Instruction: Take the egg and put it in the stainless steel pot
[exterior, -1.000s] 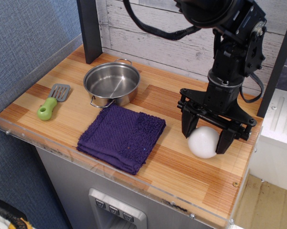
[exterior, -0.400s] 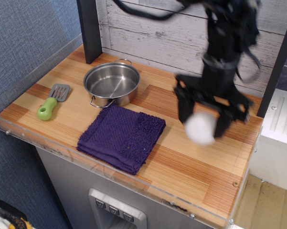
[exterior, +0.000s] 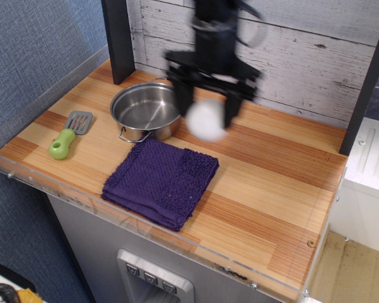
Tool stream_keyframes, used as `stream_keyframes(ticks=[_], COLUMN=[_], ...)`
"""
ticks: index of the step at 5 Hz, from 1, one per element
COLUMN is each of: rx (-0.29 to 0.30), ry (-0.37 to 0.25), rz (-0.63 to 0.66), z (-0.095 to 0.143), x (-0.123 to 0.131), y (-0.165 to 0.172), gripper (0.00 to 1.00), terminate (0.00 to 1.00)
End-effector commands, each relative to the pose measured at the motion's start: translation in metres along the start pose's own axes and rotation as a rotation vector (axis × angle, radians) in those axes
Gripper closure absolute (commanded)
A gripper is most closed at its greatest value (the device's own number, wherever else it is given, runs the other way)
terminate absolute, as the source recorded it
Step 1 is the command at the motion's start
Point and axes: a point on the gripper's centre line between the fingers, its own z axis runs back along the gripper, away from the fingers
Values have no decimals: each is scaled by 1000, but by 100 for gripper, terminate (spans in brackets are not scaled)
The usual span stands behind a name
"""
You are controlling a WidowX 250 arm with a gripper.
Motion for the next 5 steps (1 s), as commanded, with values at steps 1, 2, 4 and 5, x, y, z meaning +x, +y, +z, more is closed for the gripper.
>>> stream_keyframes(ticks=[1, 2, 4, 5], rx=[-2, 10, -17, -2], ry=[15, 51, 40, -52], rz=[117, 130, 100, 83], z=[-31, -49, -36, 3], x=[24, 30, 32, 31], y=[75, 86, 76, 62], gripper=[100, 100, 0, 0], terminate=[0, 0, 0, 0])
